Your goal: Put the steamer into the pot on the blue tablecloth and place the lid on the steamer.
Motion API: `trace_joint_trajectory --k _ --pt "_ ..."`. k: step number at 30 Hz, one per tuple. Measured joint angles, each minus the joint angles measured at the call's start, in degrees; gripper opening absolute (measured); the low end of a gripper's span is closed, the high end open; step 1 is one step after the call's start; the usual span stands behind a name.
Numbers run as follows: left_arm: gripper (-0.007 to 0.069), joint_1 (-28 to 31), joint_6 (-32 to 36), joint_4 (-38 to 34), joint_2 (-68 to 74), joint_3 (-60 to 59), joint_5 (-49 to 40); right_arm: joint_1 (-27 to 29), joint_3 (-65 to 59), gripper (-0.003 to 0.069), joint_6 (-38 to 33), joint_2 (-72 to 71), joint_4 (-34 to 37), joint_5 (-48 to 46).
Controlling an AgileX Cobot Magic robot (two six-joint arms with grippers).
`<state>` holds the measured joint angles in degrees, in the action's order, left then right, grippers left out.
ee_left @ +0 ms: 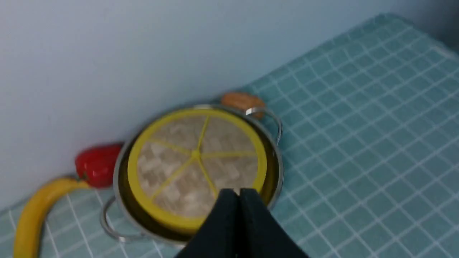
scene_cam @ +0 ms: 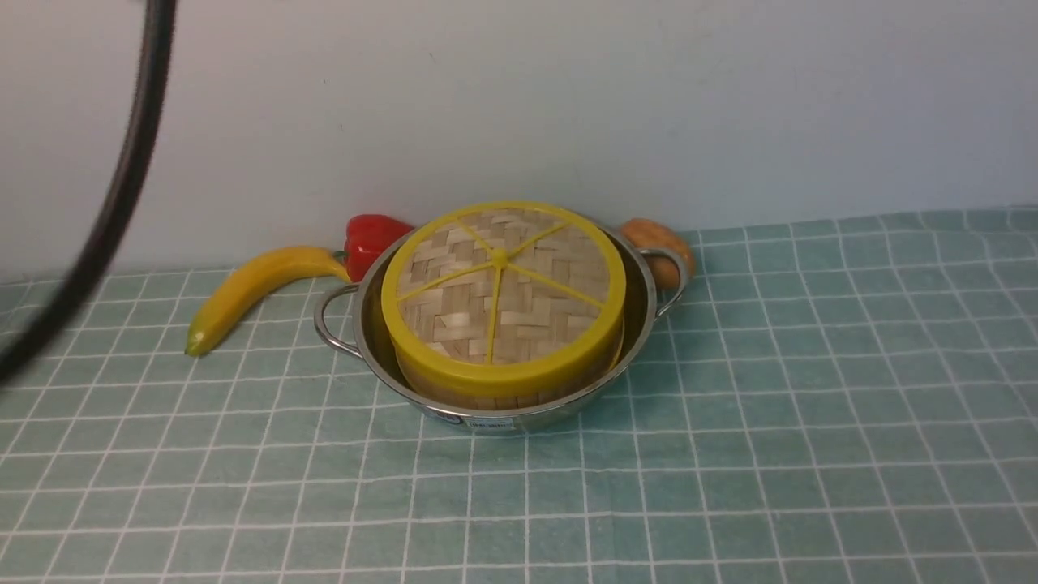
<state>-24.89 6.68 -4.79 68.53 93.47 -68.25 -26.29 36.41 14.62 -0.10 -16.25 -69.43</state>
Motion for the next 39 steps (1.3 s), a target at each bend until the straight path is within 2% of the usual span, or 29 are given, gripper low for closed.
trace_joint_trajectory --k 4,7,8,9,14,20,31,34,39 --pt "-0.0023 0.0 0.0 -0.38 -9.9 -17.67 8.57 0.0 -1.13 -0.0013 0.12 0.6 0.79 0.19" --pt "-0.0023 0.0 -0.26 -0.52 -20.34 -34.13 20.17 0.0 -1.32 -0.0006 0.12 0.74 1.11 0.77" --pt "-0.0023 0.0 -0.33 -0.58 -20.89 -35.01 20.81 0.0 -1.32 -0.0006 0.12 0.74 1.11 0.82" --pt "-0.0023 0.0 -1.32 -0.64 -25.63 -42.45 25.97 0.0 -1.37 -0.0004 0.12 0.74 1.42 0.82" --pt "-0.0023 0.0 -3.44 -0.64 -34.42 -54.62 32.32 0.0 -1.37 0.0005 0.12 0.74 3.35 0.82" --pt "-0.0023 0.0 -4.47 -0.87 -40.62 -61.32 33.28 0.0 -1.37 0.0024 0.12 0.74 5.52 0.88" --pt "-0.0008 0.0 -4.39 -1.61 -41.19 -61.85 30.28 0.0 -1.37 0.0062 0.12 0.74 10.28 1.09" --pt "0.0001 0.11 -0.75 3.89 -41.45 -62.13 30.43 0.0 -1.37 0.007 0.12 0.74 11.98 1.09" --pt "0.0012 5.67 2.52 10.13 -45.76 -67.07 34.53 0.0 -1.37 0.0082 0.12 0.74 14.49 1.27"
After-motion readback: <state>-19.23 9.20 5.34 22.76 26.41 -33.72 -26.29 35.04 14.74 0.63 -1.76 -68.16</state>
